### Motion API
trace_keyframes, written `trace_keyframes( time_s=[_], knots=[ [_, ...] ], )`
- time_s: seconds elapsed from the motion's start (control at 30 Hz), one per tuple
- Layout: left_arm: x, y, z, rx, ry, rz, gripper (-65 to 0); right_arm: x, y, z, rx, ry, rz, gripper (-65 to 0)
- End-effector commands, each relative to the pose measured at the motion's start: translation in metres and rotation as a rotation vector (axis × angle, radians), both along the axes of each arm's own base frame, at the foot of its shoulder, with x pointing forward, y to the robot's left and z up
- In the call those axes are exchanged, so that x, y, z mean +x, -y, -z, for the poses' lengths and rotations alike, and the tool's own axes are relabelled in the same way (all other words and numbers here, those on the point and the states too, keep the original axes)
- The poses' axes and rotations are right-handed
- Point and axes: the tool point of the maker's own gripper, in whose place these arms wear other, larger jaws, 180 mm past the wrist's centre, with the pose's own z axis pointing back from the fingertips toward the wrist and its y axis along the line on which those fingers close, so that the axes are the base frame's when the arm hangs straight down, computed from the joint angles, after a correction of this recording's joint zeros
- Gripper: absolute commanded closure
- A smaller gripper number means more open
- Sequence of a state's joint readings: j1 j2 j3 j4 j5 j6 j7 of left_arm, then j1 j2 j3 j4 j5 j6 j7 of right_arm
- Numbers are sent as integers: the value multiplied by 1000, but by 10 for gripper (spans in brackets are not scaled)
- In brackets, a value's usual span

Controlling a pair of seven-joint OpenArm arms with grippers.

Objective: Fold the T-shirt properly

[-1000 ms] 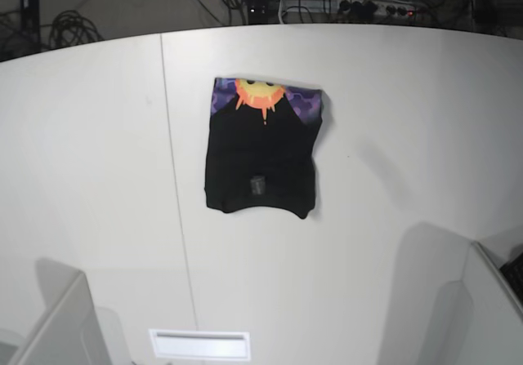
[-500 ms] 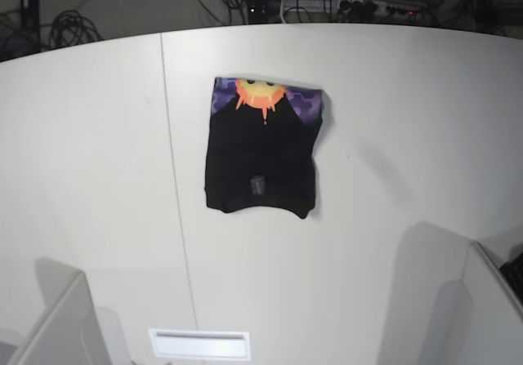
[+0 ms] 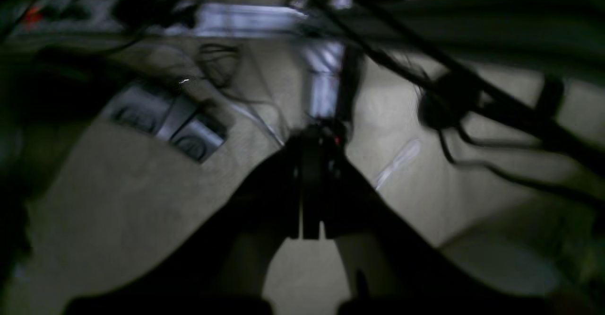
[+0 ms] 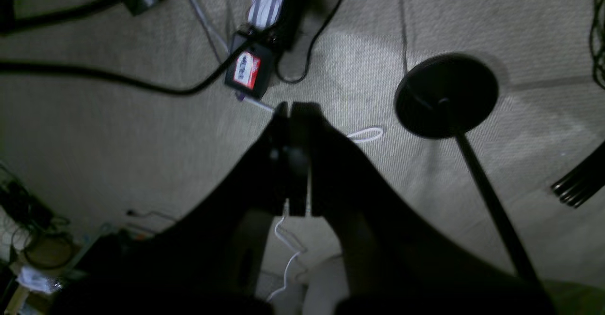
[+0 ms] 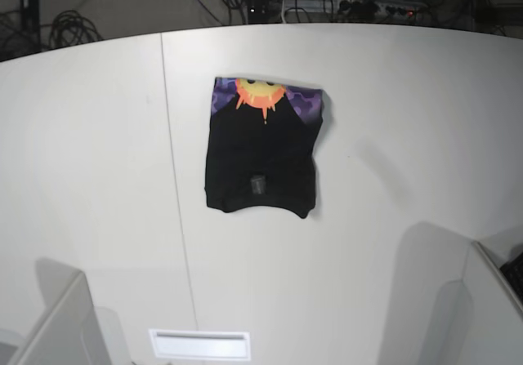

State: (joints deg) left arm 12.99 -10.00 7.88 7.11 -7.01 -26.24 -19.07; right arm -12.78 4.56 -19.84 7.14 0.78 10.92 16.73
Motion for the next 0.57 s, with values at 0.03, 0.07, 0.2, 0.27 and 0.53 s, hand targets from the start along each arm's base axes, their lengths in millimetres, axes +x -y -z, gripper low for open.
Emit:
trace_keyframes(
  time_s=[0.03,0.07,0.2,0.27,0.53],
  knots=[
    [4,-5,0,7,9,40,0,-5,-5,-1,8,-3,2,0],
    [6,-4,0,4,11,50,0,-5,-5,-1,8,-3,2,0],
    [6,-3,0,3,11,49,0,-9,-4,-1,7,-10,2,0],
    [6,-2,0,1,11,59,0,-9,-4,-1,5,-13,1,0],
    [-3,8,1,-15,-8,58,0,-11,-8,-2,13,-13,2,0]
  ],
)
